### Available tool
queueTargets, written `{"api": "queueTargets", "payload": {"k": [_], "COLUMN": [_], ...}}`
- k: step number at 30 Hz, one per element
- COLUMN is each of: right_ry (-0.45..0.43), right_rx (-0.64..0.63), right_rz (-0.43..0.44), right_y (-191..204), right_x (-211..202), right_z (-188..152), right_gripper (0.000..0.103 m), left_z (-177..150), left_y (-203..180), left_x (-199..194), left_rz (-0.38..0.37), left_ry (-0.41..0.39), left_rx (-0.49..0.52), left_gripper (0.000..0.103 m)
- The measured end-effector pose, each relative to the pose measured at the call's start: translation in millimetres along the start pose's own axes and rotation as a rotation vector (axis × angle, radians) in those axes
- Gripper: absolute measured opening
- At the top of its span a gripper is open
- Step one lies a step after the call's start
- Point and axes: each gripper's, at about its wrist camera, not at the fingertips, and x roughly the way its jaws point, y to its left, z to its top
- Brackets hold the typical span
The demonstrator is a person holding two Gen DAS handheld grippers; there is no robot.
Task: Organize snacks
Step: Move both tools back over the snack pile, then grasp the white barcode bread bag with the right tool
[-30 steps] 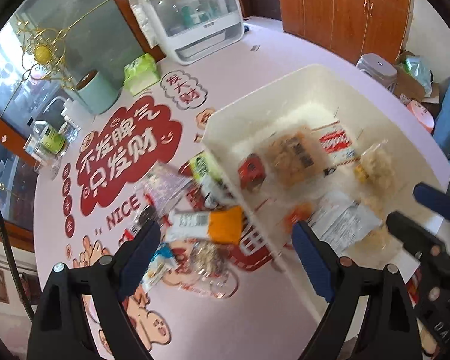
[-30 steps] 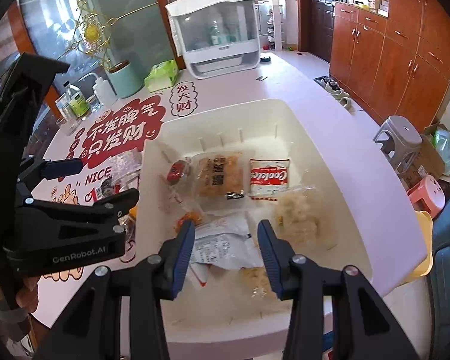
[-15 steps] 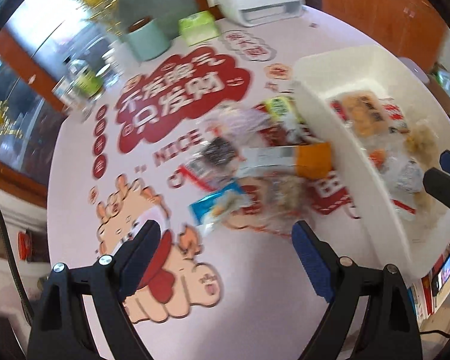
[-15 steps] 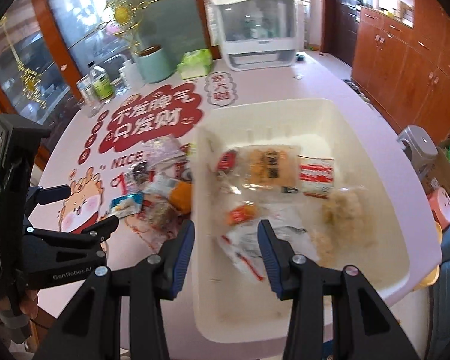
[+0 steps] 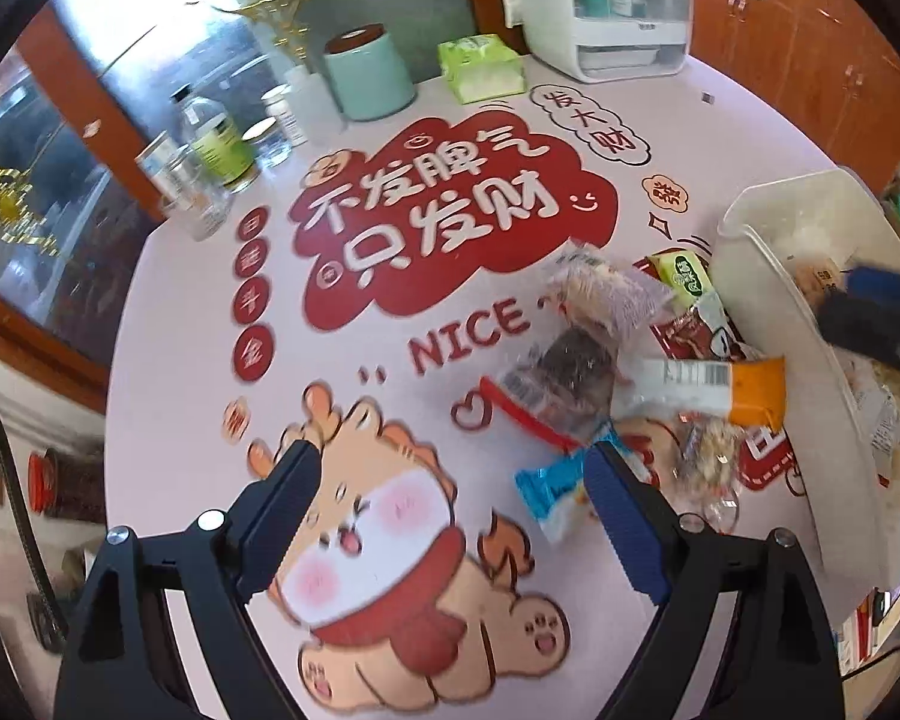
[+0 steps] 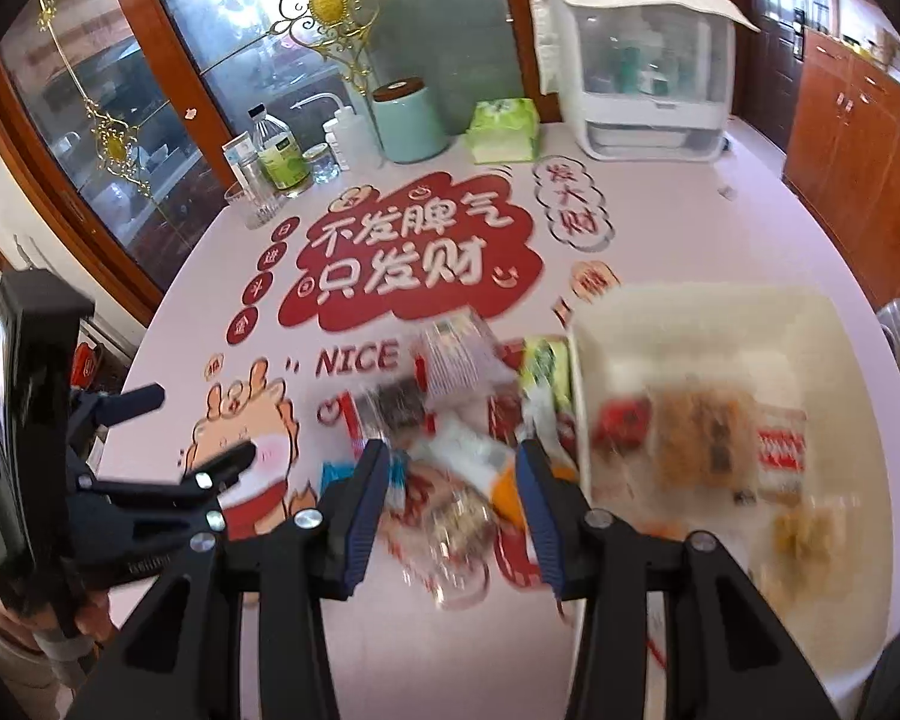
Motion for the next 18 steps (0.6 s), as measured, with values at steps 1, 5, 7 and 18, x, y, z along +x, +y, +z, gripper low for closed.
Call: {"api": "queueTargets", "payload": {"k": [1, 5, 7, 18], "right_ry": [0.004, 0.064, 0.101, 0.363], "right_rx": [-0.014, -0.071, -0.088, -0.061], "right_rz": [-0.001, 0.012, -0.027, -0.084], "right_y": [2.6, 13.1, 17.3, 13.8], "right_x": [7.2, 50.3, 77.2, 196.0], "right_z": [8.6, 45.6, 59.9, 73.4], "right_gripper": [0.044, 0.044, 0.044, 0.049], "left_z": [4.3, 18.2, 23.1, 28.8], "left_y": [-0.9, -5.8, -6.1, 2.6], "left_x": [7.8, 39.6, 57.3, 95.4], "left_rz": [-0.015, -0.056, -0.086, -0.169], "left_ry": [0.000, 0.029, 0.052, 0.112], "left_rx": [0.016, 0.044, 0.040, 0.043], "left_gripper": [0.088, 0.088, 0.088, 0.088]}}
